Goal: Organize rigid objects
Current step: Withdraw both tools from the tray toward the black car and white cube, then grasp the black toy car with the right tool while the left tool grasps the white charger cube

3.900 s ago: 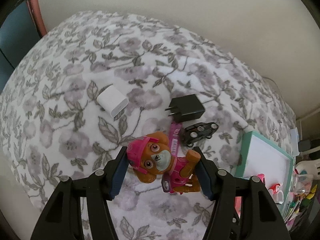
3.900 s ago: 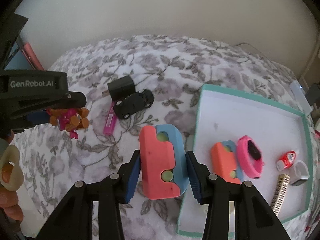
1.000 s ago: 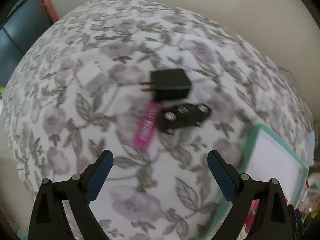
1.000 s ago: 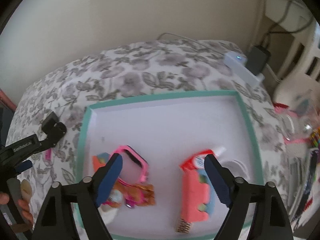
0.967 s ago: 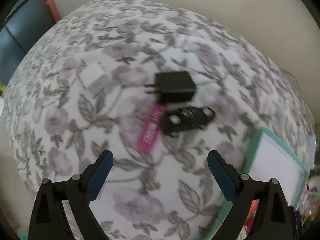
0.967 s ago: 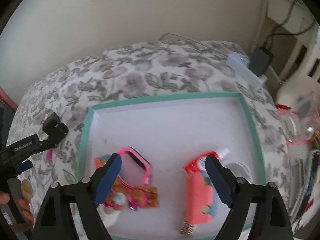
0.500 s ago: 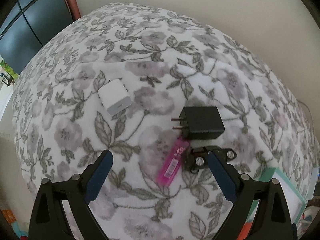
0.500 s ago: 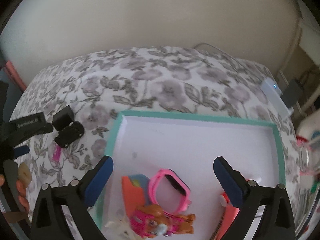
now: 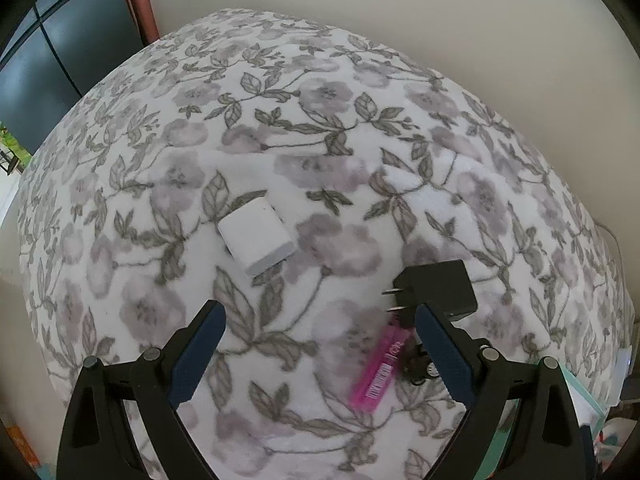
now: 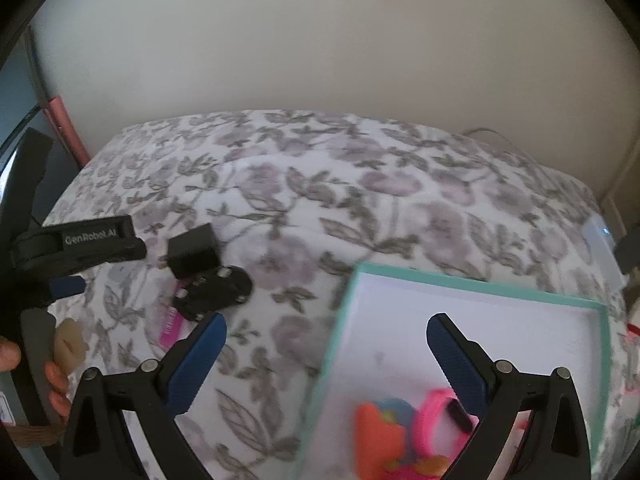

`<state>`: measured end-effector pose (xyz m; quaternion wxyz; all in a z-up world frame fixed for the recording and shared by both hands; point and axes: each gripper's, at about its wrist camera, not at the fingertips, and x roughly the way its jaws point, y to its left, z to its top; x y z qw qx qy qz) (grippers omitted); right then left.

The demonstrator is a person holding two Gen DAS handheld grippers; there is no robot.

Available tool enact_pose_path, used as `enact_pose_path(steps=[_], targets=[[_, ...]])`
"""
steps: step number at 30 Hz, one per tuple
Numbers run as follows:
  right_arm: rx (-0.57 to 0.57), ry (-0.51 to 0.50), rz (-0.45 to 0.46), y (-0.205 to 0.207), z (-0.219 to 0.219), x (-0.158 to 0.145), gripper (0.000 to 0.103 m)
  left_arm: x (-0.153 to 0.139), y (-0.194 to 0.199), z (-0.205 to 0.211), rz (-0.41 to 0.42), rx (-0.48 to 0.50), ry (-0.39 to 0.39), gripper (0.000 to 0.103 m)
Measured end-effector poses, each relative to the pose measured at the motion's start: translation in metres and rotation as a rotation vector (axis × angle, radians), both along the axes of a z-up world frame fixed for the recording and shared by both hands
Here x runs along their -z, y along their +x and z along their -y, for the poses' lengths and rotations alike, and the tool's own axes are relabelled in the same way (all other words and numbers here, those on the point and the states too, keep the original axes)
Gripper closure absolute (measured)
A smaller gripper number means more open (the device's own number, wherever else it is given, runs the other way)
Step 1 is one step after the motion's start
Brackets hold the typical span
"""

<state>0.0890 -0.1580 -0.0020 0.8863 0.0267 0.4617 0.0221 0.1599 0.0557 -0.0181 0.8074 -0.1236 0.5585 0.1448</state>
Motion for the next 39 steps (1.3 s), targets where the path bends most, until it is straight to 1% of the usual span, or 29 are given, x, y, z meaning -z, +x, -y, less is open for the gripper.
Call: enact_pose_path(steps=[6, 13, 16, 19, 26, 30, 33, 37, 39], targets=[[-0.052, -0.016, -0.019, 0.015, -0.029, 0.016, 0.001, 0.014, 0.004, -0.01, -0.03, 0.013, -0.04, 0.007], [-0.112, -0.026, -0.039, 0.028, -0.054, 0.035, 0.001, 0.025, 0.014, -0.022, -0.042, 0.018, -0.093, 0.007], [-0.124, -0.033, -0.055, 0.034, -0.06, 0.044, 0.001, 0.029, 0.018, -0.03, -0.046, 0.013, -0.113, 0.007], [-0.139, -0.042, -0.069, 0.039, -0.067, 0.051, 0.001, 0.029, 0.021, -0.035, -0.047, 0.009, -0.109, 0.007], [-0.158, -0.044, -0.082, 0.047, -0.078, 0.063, 0.001, 0.03, 0.024, -0.039, -0.048, 0.031, -0.149, 0.007], [-0.159, -0.018, -0.089, 0.051, -0.081, 0.067, 0.001, 0.033, 0.026, -0.037, -0.059, 0.051, -0.163, 0.007], [-0.163, 0.002, -0.089, 0.053, -0.083, 0.07, 0.001, 0.037, 0.028, -0.039, -0.068, 0.047, -0.179, 0.007], [-0.163, 0.04, -0.098, 0.055, -0.086, 0.07, 0.001, 0.036, 0.027, -0.045, -0.067, 0.031, -0.157, 0.007], [-0.165, 0.059, -0.1, 0.055, -0.087, 0.069, 0.001, 0.032, 0.027, -0.04, -0.059, 0.058, -0.106, 0.007]])
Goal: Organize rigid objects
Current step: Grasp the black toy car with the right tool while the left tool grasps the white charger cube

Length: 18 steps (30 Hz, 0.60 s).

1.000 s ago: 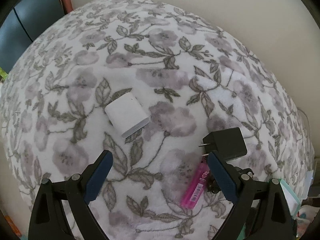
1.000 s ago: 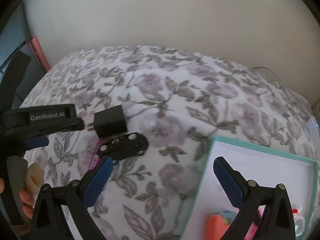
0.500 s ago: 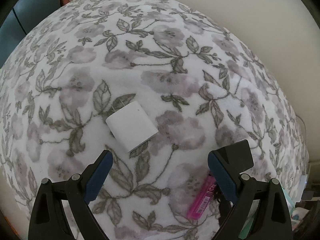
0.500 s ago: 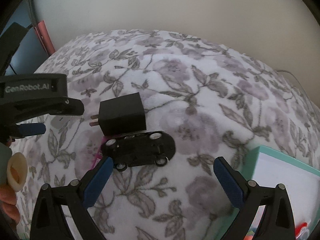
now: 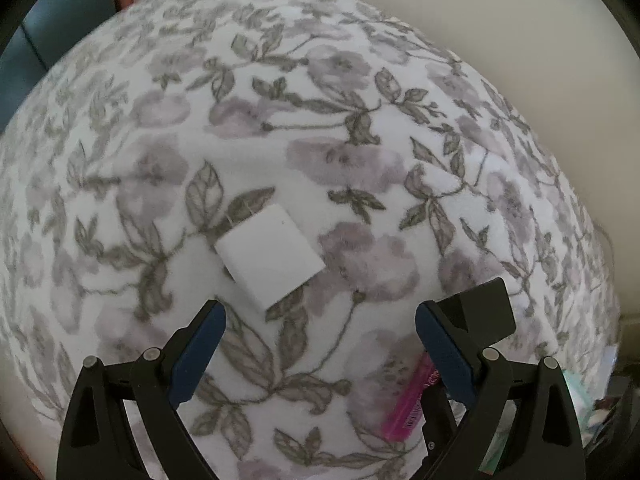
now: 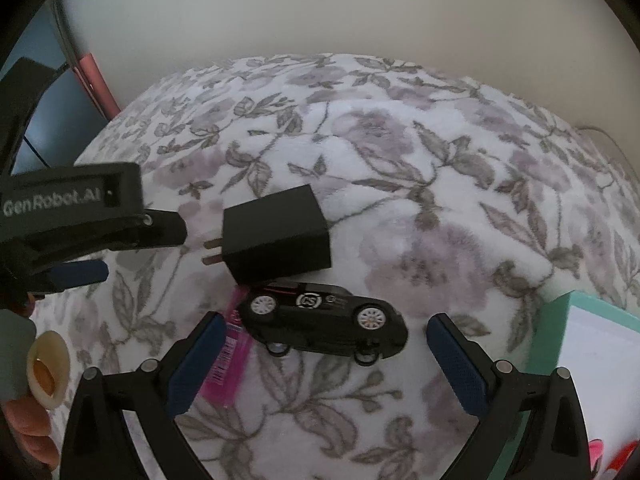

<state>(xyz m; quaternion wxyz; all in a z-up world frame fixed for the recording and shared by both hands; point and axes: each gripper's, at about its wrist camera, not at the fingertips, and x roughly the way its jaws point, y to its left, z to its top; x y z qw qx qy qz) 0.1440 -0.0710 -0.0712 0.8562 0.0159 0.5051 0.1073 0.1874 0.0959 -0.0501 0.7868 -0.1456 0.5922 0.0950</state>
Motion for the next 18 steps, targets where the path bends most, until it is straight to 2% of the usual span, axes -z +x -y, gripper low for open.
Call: enact_pose_path(steps=[5, 9, 16, 18], targets=[[0.018, 0.027, 0.0, -0.001, 0.001, 0.0, 0.002, -0.012, 0.002, 0.017, 0.033, 0.081, 0.103, 0.007], [0.03, 0.029, 0.008, 0.0, 0.001, -0.001, 0.01, -0.021, 0.004, 0.032, 0.06, 0.145, 0.19, 0.007], [0.065, 0.047, 0.014, -0.001, 0.009, -0.003, 0.026, -0.019, 0.005, 0.044, 0.065, 0.212, 0.192, 0.007], [0.075, 0.056, 0.013, -0.001, 0.013, -0.004, 0.026, -0.016, 0.006, 0.039, 0.068, 0.201, 0.197, 0.007]])
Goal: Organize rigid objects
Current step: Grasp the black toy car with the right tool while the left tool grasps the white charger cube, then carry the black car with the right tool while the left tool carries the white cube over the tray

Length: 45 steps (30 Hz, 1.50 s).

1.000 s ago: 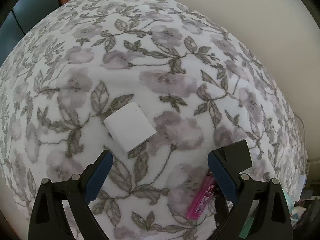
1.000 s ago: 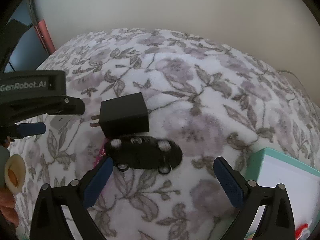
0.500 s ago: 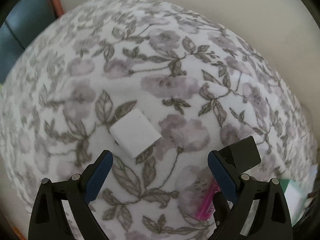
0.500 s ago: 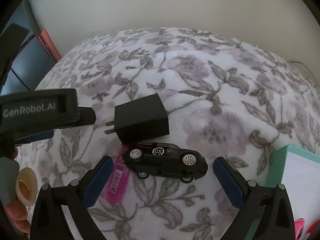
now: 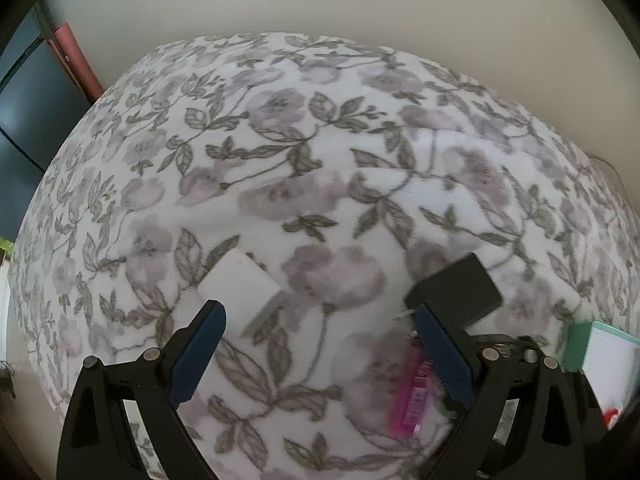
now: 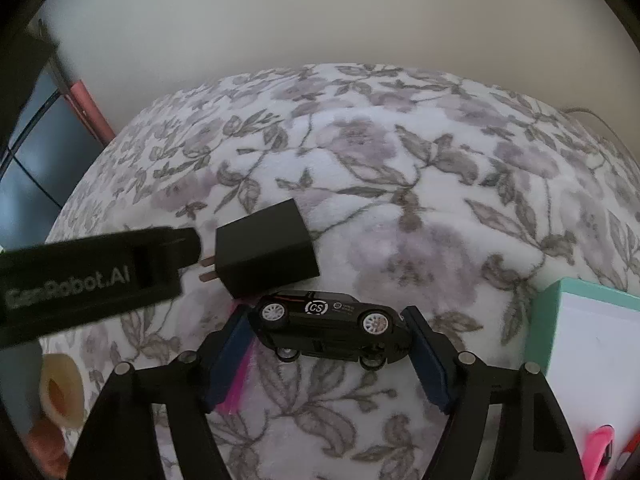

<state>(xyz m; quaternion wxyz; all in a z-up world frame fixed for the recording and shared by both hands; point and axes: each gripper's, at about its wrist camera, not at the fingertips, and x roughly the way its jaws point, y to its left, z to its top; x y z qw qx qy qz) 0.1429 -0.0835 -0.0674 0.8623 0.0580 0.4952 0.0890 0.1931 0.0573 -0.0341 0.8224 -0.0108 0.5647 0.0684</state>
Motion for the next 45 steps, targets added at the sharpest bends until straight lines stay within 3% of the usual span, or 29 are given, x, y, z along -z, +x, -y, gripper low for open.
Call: enact_pose_path(steps=[4, 13, 26, 33, 45], targets=[[0.005, 0.016, -0.002, 0.0, 0.003, 0.0, 0.026, 0.002, 0.0, -0.024, 0.023, -0.064, 0.002, 0.007], [0.006, 0.006, -0.008, -0.003, 0.003, 0.001, 0.026, 0.026, 0.005, -0.063, 0.019, -0.188, -0.101, 0.007], [-0.012, -0.02, -0.013, -0.005, 0.001, 0.0, 0.026, 0.036, 0.005, -0.066, 0.07, -0.212, -0.122, 0.009], [-0.016, -0.023, -0.016, -0.005, 0.001, 0.001, 0.026, 0.03, 0.003, -0.076, 0.09, -0.238, -0.118, 0.043], [-0.004, -0.028, -0.034, -0.008, 0.003, 0.0, 0.026, 0.029, 0.002, -0.074, 0.038, -0.233, -0.1, 0.043]])
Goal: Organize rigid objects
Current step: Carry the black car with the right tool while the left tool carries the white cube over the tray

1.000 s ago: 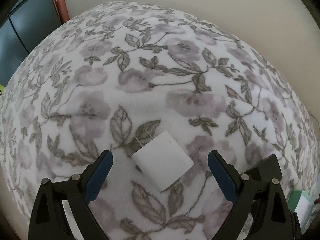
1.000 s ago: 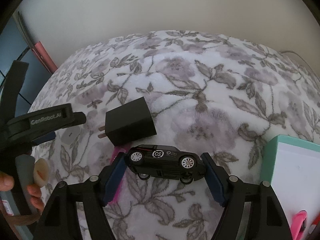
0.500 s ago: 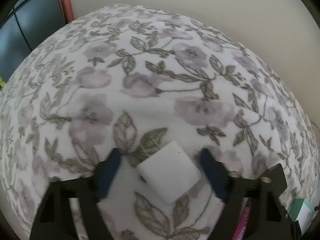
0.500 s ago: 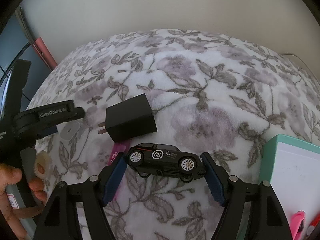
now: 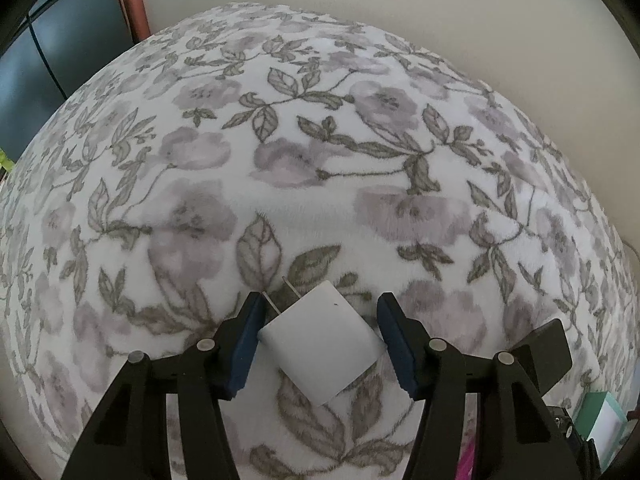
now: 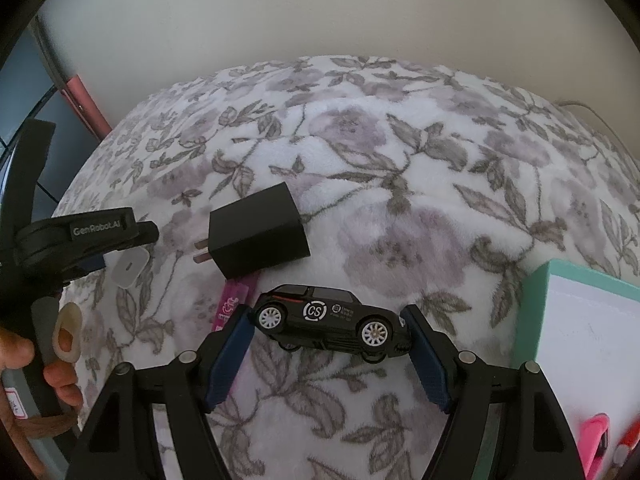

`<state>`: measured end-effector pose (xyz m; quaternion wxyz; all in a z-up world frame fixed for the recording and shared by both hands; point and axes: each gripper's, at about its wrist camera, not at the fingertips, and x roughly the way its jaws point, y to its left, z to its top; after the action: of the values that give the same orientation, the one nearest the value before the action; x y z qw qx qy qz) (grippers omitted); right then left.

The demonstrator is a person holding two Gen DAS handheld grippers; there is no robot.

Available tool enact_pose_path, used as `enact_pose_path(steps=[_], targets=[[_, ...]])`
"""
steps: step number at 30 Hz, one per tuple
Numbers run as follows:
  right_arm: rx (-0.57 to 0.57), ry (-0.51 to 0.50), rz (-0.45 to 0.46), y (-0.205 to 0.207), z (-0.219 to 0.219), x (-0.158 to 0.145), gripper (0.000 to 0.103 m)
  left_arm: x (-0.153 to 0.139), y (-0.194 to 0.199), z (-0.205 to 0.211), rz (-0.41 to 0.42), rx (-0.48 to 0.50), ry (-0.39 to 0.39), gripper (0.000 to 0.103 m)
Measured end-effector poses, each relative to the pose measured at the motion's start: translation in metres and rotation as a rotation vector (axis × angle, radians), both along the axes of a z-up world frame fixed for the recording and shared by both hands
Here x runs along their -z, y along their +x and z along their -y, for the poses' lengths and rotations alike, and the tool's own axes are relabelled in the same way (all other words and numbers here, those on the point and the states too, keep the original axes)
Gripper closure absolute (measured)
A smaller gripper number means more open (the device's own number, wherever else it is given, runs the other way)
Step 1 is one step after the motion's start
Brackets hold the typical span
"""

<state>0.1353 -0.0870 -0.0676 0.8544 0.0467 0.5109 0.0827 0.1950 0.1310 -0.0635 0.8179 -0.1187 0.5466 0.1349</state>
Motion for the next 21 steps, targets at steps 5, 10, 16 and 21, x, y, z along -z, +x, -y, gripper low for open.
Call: enact_pose_path(steps=[5, 10, 16, 21], targets=[[0.018, 0.005, -0.018, -0.009, 0.005, -0.006, 0.026, -0.001, -0.008, 0.008, -0.028, 0.003, -0.016, 0.043], [0.051, 0.036, -0.015, -0.021, 0.018, -0.021, 0.026, -0.015, -0.018, 0.019, -0.03, 0.014, -0.04, 0.043], [0.104, 0.071, 0.02, -0.043, 0.037, -0.054, 0.026, -0.059, -0.039, 0.035, 0.033, 0.041, -0.012, 0.043], [0.159, 0.063, 0.048, -0.064, 0.058, -0.081, 0.026, -0.089, -0.058, 0.058, 0.077, 0.074, -0.049, 0.043]])
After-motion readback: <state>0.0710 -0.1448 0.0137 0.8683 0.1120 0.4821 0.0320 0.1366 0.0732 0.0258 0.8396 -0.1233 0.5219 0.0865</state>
